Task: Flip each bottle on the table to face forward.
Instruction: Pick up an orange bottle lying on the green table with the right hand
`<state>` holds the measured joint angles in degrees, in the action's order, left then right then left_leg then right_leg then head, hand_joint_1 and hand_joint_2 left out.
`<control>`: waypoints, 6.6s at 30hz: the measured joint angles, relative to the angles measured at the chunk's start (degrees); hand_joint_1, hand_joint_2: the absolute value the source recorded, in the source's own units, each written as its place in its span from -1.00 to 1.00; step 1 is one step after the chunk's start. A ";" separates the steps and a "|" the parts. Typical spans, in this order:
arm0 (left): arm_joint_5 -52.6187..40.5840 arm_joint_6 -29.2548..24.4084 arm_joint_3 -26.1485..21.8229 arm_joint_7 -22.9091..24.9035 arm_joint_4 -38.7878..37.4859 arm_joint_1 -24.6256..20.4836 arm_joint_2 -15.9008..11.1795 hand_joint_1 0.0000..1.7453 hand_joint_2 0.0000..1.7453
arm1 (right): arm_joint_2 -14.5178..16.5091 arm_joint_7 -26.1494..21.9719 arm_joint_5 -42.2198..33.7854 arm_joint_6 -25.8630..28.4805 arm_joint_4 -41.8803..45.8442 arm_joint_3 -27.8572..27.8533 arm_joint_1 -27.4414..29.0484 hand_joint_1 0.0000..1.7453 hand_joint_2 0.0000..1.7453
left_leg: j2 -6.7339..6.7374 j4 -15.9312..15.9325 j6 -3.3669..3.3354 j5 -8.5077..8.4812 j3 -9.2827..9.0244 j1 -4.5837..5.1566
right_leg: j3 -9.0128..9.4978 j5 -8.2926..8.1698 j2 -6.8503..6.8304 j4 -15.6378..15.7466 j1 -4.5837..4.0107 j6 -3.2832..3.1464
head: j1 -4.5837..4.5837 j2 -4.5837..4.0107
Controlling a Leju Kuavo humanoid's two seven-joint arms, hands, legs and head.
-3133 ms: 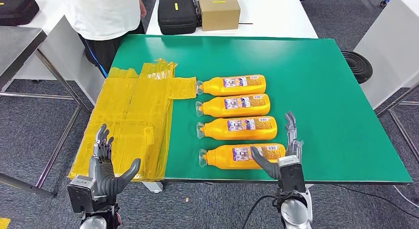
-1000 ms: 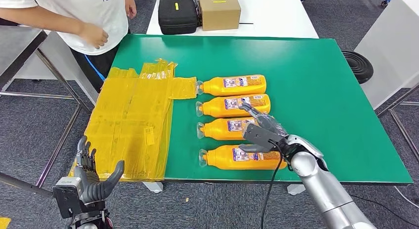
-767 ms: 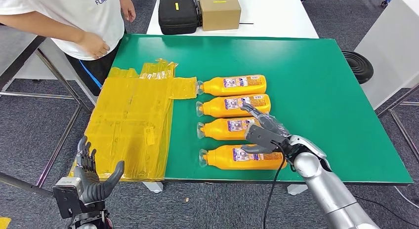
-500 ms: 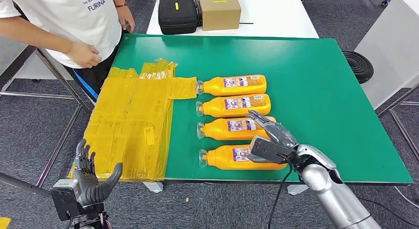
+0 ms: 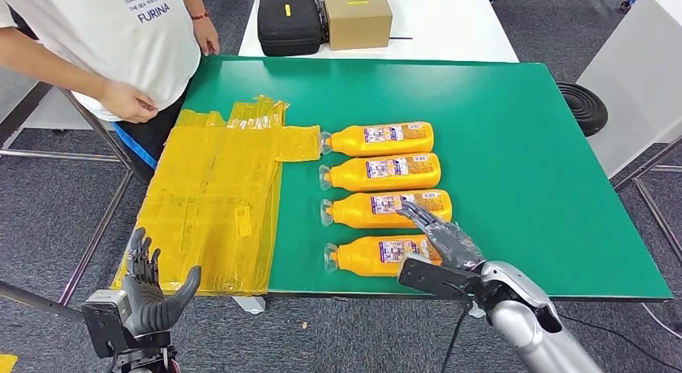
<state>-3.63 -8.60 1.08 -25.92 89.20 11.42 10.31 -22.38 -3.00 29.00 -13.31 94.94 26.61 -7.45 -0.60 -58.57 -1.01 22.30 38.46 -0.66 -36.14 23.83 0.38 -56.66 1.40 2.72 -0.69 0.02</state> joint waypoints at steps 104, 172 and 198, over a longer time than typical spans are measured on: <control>-0.05 0.49 -0.55 1.27 0.26 1.29 0.22 -1.00 1.00 | 0.17 2.00 -0.17 -3.49 -9.28 8.24 -9.75 -1.00 1.00 | -0.01 0.00 -0.02 -0.01 0.00 0.00 | 0.05 0.05 -0.04 0.00 0.00 0.08 | 0.00 0.00; 2.64 -0.51 -0.27 0.33 -2.51 0.29 -0.08 -1.00 1.00 | -5.70 1.01 -2.75 -3.97 -11.87 -2.96 -1.38 -1.00 1.00 | -0.03 0.00 -0.12 0.06 -0.06 0.04 | 0.11 0.08 -0.03 0.01 0.09 0.12 | -0.01 0.00; 6.66 1.13 1.77 0.68 -3.69 -0.77 -2.29 -1.00 1.00 | -11.49 0.85 -4.23 -11.39 -11.33 1.02 -3.26 1.00 1.00 | -0.04 -0.01 -0.13 0.07 -0.12 0.04 | 0.13 0.08 -0.04 0.01 0.10 0.12 | -0.01 0.00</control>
<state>3.03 -7.47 2.85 -25.24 85.50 10.65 8.02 -33.87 -2.16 24.78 -24.70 83.60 27.63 -10.71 -0.63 -58.58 -1.14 22.36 38.34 -0.61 -36.01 23.91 0.34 -56.64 1.50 2.85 -0.69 0.02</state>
